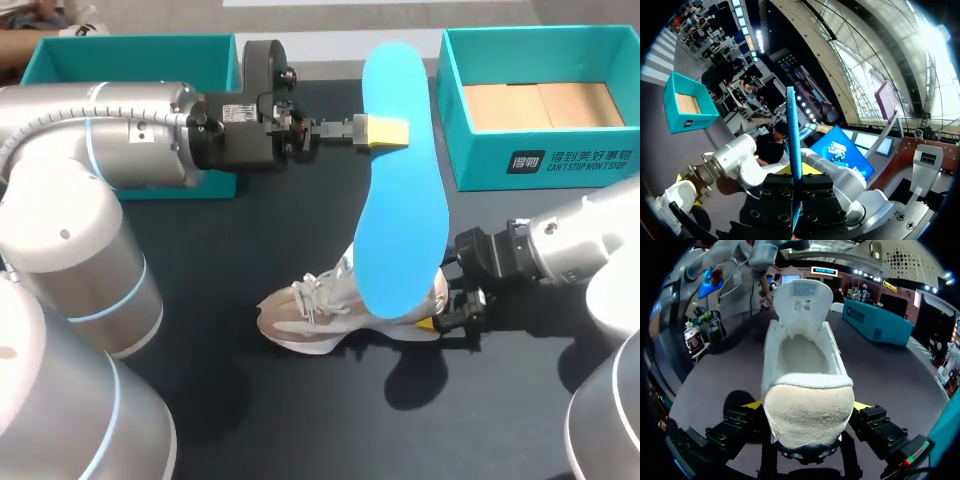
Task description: Take the shoe out of the shoebox, open the shoe tongue, remove and reinsert the insole, then place the shoe into the shoebox
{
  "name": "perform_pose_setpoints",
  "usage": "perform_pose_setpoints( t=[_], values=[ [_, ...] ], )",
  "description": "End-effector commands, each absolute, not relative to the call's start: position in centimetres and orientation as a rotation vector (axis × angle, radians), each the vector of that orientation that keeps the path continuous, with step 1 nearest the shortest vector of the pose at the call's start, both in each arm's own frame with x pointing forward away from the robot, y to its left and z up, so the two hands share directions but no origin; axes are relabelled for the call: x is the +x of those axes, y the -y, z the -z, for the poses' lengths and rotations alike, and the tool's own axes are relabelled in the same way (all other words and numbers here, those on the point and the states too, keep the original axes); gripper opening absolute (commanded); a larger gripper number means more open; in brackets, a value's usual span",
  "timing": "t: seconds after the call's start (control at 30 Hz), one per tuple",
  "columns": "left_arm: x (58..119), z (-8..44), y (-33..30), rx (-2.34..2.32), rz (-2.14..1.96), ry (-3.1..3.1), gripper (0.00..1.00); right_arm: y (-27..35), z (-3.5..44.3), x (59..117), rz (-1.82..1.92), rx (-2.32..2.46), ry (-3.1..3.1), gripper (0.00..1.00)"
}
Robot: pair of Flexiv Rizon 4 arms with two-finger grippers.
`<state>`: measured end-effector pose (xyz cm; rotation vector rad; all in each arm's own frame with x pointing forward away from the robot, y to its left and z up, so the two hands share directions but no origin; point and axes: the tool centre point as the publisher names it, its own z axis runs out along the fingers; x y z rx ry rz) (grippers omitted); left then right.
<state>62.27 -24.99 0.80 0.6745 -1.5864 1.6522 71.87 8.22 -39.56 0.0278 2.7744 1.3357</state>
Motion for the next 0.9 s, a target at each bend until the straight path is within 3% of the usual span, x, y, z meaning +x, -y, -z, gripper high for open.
perform_pose_setpoints(
  t=[0.03, 0.4, 0.9],
  values=[
    [62.2, -0.7, 25.1, 0.676, -1.655, 1.585, 0.0, -8.1, 38.2, 71.5, -1.252, 0.037, -2.82, 1.0],
    [62.2, -0.7, 25.1, 0.676, -1.655, 1.585, 0.0, -8.1, 38.2, 71.5, -1.252, 0.037, -2.82, 1.0],
    [62.2, -0.7, 25.1, 0.676, -1.655, 1.585, 0.0, -7.6, 32.1, 71.6, -0.883, 0.077, -2.948, 1.0]
  ],
)
